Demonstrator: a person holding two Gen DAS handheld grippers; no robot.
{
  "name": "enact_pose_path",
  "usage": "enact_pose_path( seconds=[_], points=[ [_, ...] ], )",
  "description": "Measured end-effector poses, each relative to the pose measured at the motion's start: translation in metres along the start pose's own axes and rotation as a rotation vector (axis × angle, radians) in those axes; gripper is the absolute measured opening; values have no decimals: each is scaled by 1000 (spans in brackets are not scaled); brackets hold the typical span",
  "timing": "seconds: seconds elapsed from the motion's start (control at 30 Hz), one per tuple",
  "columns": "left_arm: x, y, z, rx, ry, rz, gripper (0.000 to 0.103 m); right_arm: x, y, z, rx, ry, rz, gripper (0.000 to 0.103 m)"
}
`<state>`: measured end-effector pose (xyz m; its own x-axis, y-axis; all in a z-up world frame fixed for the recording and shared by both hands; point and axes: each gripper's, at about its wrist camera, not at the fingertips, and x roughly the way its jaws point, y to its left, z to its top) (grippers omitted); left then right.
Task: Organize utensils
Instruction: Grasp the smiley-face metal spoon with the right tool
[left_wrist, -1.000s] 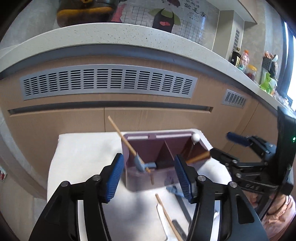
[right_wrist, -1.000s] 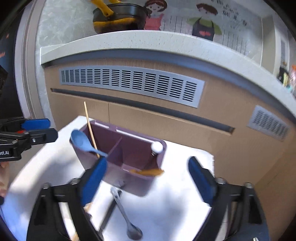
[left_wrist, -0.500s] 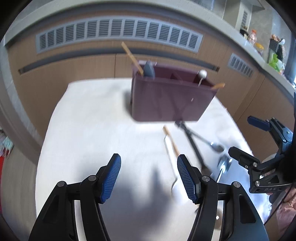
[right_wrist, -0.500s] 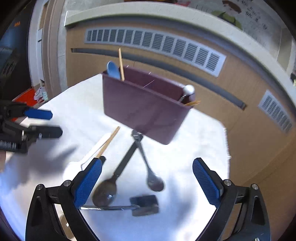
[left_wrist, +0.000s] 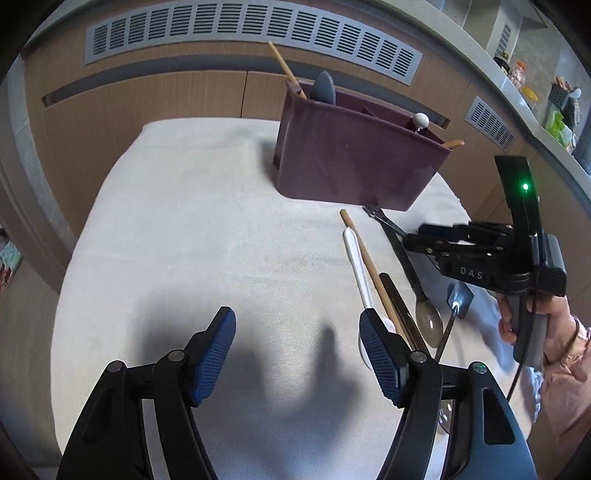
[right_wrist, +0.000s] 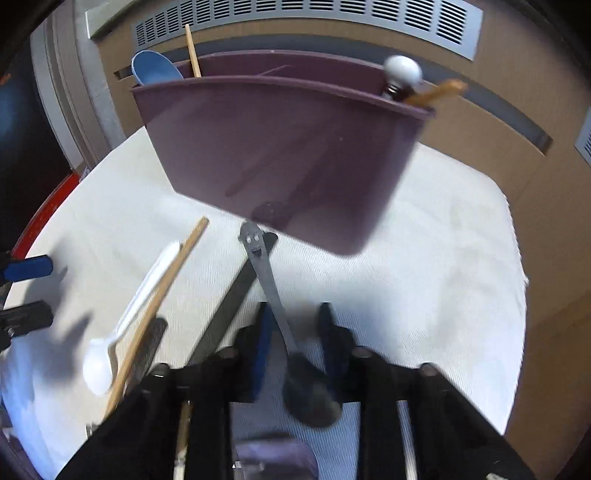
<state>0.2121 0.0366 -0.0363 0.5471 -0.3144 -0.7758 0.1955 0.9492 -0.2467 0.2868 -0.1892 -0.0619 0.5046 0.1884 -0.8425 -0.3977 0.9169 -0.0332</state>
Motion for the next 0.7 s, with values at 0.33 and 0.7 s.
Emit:
enact_pose_path(
  seconds=[0.33,0.7],
  points=[
    [12,-23,-4,47,49,-36,70,-42,-13,-65,112,33,37,7],
    [12,-67,-19,182,80,-78,70,-72,-4,-103,160,12,81,10]
  ],
)
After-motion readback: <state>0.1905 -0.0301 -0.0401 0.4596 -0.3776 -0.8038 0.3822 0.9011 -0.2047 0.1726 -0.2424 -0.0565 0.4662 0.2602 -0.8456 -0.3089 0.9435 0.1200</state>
